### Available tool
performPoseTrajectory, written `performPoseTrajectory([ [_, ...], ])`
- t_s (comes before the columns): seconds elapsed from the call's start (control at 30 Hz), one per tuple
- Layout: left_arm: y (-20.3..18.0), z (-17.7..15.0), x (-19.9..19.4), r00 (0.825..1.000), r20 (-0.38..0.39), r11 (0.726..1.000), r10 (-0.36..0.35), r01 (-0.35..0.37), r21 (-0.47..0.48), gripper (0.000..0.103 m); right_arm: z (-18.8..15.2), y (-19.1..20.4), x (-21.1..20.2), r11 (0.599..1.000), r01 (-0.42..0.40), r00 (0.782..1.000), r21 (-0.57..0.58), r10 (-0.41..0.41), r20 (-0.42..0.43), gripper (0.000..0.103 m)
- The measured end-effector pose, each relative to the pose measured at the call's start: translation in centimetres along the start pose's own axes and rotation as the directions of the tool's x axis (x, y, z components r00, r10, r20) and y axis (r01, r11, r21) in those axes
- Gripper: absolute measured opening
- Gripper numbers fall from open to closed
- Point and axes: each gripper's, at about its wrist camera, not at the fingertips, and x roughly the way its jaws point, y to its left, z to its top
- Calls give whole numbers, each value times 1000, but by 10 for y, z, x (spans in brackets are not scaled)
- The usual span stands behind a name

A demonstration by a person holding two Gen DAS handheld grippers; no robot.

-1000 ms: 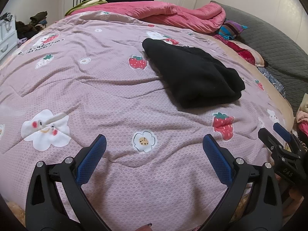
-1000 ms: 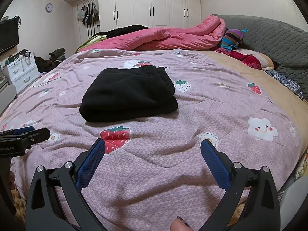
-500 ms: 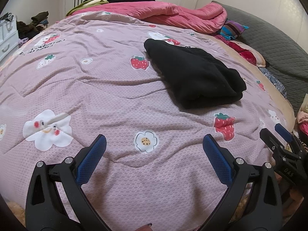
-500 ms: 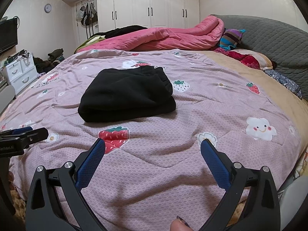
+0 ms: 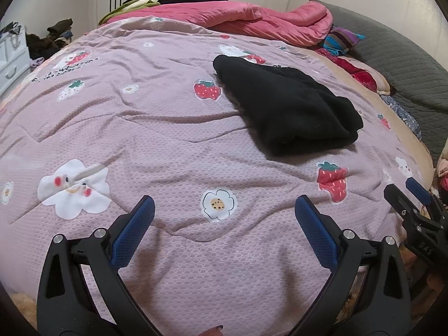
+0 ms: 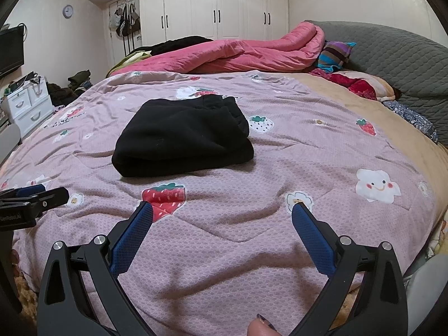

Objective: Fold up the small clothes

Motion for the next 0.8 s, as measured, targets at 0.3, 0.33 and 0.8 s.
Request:
performPoseTrajectory([
  [0.3,14,-3,-6,1000,0,999,-15,15,-29,94,-3,-36,-15,984,132,991,120,-133,2,99],
  [0.33,18,-3,-7,1000,-1,1000,-11,11,-28,94,-4,-47,-20,974,174,984,147,-177,7,99],
  [0.8,332,49,-48,855,-75,786,513,-502,-360,94,-149,-389,-101,122,879,414,461,-675,-611,99],
])
